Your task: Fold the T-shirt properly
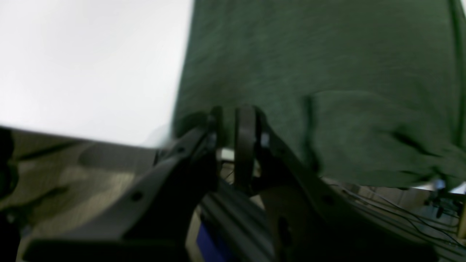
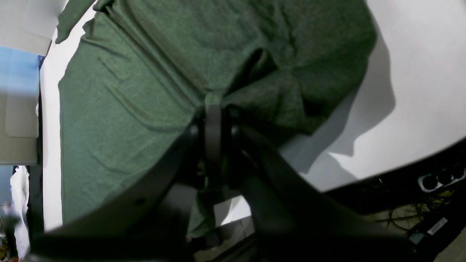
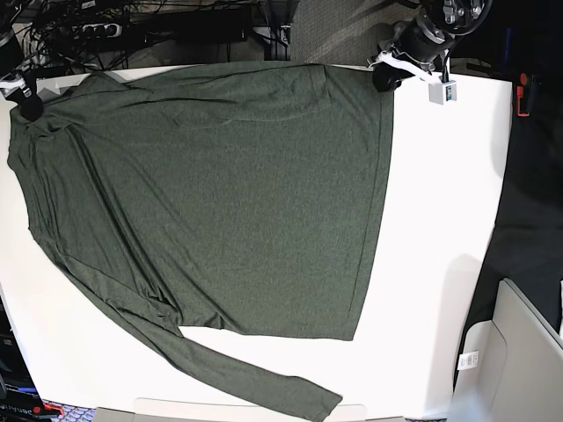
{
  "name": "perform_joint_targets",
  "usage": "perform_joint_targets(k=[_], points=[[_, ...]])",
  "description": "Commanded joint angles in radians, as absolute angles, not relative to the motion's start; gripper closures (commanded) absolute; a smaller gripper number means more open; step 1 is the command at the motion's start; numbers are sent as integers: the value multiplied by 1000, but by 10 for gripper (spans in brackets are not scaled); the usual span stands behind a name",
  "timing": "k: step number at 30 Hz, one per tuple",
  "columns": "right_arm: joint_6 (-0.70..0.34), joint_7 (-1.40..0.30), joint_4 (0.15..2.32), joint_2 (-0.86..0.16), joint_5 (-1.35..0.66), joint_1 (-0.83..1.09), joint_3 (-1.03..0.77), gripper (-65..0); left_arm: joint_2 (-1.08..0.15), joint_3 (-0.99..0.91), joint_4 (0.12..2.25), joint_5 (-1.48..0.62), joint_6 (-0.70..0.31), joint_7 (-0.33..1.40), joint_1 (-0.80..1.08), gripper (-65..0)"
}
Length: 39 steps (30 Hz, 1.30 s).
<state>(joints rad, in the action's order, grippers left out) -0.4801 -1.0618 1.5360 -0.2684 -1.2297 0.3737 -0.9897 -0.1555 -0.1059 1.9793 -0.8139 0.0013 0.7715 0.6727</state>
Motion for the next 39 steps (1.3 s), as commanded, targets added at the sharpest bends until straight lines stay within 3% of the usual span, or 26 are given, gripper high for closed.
perform_joint_targets(k=[1,10,39], points=[[-493,-1044,1549,-289,-1250,377,-998,-7,-160,-119,1997,-822,-5,763,680,-71],[-493,-1044,1549,-288,-1251,378,-1000,-7,-159,-139,2002,-825,-5,820,688,-129],[-495,-1044,1549,-288,-1253,375,-998,-7,-151,-131,1979,-826,-5,825,677,-132]])
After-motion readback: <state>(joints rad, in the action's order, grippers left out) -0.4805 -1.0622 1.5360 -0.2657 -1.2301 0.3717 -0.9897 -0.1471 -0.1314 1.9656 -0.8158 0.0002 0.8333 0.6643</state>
